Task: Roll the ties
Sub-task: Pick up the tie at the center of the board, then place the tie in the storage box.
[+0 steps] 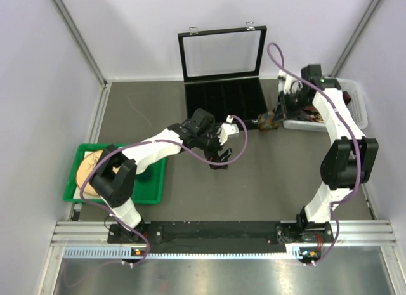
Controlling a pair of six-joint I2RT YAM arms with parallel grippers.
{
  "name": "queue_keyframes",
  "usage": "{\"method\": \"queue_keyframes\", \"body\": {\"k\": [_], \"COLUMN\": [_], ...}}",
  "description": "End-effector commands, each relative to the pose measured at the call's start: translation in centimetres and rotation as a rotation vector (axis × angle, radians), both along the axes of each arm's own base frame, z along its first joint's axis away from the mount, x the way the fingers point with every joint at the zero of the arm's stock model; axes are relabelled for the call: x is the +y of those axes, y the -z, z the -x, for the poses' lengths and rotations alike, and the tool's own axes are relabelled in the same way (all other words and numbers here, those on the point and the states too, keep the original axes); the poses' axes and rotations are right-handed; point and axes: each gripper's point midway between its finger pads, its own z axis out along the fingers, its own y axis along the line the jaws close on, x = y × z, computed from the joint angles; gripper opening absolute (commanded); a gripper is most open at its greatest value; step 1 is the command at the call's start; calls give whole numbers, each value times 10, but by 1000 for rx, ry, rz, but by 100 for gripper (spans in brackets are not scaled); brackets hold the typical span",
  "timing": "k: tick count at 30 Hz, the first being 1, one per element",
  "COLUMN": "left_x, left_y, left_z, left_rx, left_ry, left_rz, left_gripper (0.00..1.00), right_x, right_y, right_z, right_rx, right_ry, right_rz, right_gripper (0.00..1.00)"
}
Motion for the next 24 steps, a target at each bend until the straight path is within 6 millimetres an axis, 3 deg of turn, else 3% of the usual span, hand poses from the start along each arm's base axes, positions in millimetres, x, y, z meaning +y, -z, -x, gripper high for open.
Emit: {"method": "queue_keyframes", "body": {"k": [1, 3, 4, 5, 8, 9, 10, 17, 24], "left_x": [18, 23, 26, 29, 39, 41, 46, 72, 92], "left_y": [-14, -15, -15, -14, -13, -15, -16, -37, -49], "left_z": [16, 17, 17, 18, 15, 14, 10, -3, -5], "left_rx": [83, 88, 93, 88, 87, 87, 93, 215, 289], "left_ry": [-29, -46, -51, -52, -75, -82, -100, -215, -292], "left_rz": [-4, -5, -5, -7, -13, -9, -5, 114, 188], "left_gripper": [99, 99, 99, 99, 99, 99, 99, 99, 99], "right_x": [-8, -1, 1, 5, 18, 21, 19, 16, 15], "right_y": [-68, -72, -89, -91, -98, -111, -103, -104, -89], "right_z": [-57, -70, -81, -85, -98, -106, -106, -123, -143], "right_rx": [-244, -260, -326, -347, -483, -592, -605, -832, -958], "right_ry": [1, -18, -39, -63, -204, -274, -323, -687, -1057], "right_rz": [134, 154, 171, 190, 276, 332, 362, 588, 781], "right_gripper": [0, 0, 0, 0, 0, 0, 0, 0, 0]}}
